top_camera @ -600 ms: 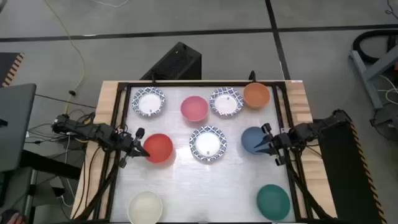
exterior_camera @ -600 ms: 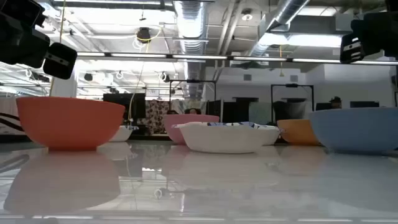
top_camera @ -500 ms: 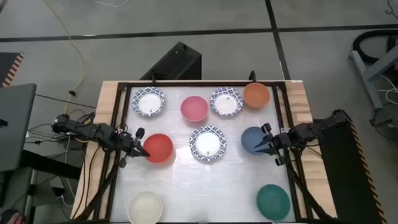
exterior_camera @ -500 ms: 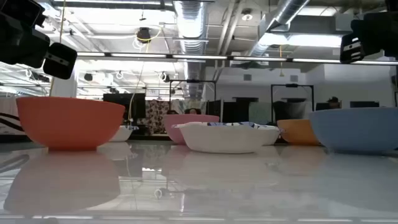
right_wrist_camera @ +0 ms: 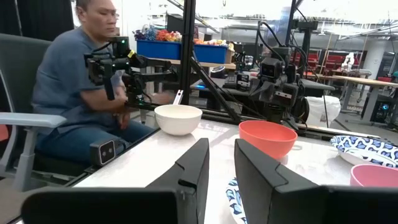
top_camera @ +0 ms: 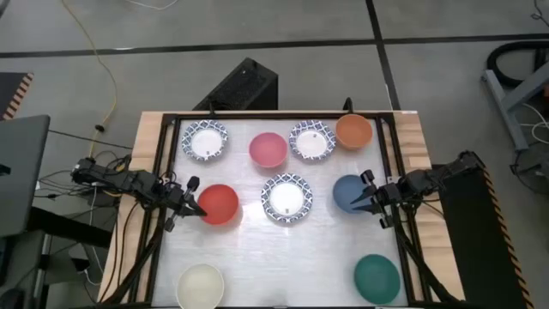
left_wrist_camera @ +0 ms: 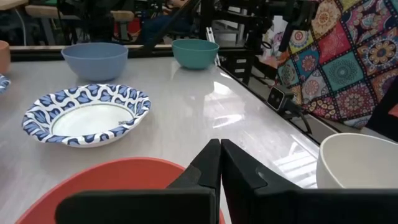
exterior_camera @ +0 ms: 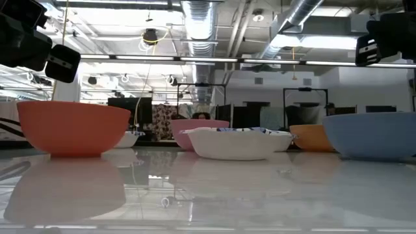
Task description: Nest bowls inside each other
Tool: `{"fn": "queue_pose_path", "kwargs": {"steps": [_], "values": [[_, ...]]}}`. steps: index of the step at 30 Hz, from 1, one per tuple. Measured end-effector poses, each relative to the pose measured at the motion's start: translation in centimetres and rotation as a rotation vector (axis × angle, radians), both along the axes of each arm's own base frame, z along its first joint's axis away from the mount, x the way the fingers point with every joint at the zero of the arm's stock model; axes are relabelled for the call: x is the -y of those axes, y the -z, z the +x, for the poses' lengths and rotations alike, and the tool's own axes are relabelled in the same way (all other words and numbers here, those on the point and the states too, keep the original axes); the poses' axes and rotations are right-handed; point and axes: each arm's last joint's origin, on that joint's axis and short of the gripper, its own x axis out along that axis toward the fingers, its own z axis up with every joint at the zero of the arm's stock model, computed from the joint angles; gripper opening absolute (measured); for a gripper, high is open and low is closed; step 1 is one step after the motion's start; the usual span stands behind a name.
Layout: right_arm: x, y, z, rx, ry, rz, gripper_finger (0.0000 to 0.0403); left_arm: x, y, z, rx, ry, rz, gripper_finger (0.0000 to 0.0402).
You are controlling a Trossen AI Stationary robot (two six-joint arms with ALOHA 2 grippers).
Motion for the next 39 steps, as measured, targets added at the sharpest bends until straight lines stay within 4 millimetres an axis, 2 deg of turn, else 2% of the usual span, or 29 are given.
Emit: {"fn": "queue_pose_path", "kwargs": {"steps": [39], "values": [[0.0,-0.01,0.0,0.001,0.0,0.0,0.0097,-0.06,-0.12,0.09,0.021,-0.028,-0.02,0.0]]}}
